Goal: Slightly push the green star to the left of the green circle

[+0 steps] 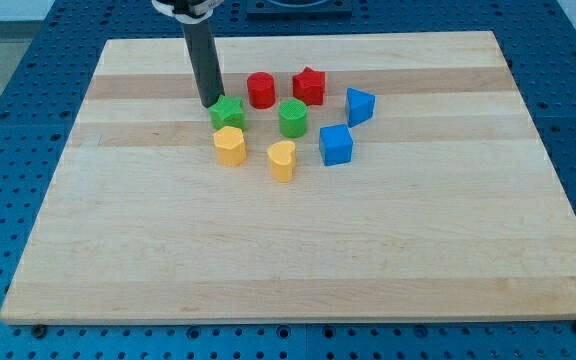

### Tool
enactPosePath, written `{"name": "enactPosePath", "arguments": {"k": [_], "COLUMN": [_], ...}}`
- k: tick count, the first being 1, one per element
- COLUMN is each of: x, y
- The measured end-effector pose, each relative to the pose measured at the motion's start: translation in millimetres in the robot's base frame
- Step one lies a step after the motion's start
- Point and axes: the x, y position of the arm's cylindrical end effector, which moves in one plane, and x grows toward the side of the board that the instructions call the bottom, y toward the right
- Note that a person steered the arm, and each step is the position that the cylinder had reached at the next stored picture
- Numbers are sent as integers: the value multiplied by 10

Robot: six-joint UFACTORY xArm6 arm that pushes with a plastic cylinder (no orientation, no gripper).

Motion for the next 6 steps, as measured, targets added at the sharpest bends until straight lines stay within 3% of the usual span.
{"name": "enactPosePath", "arguments": {"k": [6], "x": [246], "y": [0]}}
